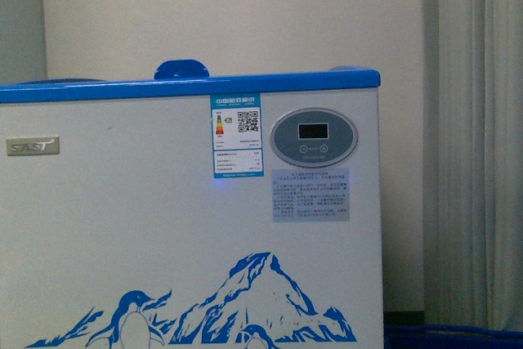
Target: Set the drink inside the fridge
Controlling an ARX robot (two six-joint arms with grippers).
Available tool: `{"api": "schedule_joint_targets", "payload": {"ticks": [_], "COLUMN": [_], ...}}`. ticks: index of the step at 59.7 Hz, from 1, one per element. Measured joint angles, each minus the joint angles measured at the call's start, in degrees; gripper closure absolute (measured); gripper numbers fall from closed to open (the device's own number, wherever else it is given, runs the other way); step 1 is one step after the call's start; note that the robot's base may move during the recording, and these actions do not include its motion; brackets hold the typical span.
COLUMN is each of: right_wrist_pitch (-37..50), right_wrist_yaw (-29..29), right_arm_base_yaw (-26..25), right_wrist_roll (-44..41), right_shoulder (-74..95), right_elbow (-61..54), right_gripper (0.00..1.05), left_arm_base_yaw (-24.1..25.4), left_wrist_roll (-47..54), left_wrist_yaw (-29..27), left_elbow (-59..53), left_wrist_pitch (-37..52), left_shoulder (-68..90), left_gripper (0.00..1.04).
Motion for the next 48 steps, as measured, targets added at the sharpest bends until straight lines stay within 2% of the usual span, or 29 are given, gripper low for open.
{"api": "schedule_joint_targets", "payload": {"ticks": [41,43,45,48], "right_wrist_pitch": [0.00,-1.86,-8.26,-10.82], "right_wrist_yaw": [0.00,2.19,6.67,8.46], "right_arm_base_yaw": [0.00,0.52,0.92,-1.95], "right_wrist_roll": [0.00,0.57,1.70,2.84], "right_shoulder": [0.00,1.22,5.55,16.90], "right_elbow": [0.00,0.46,3.23,6.82], "right_gripper": [0.08,0.08,0.08,0.08], "left_arm_base_yaw": [0.00,0.00,0.00,0.00], "left_wrist_roll": [0.02,0.00,0.00,0.02], "left_wrist_yaw": [0.02,0.02,0.02,0.04], "left_elbow": [0.00,0.00,0.00,0.00], "left_wrist_pitch": [0.00,0.00,0.00,0.00], "left_shoulder": [0.00,0.02,0.02,0.00], "left_gripper": [0.08,0.08,0.08,0.08]}}
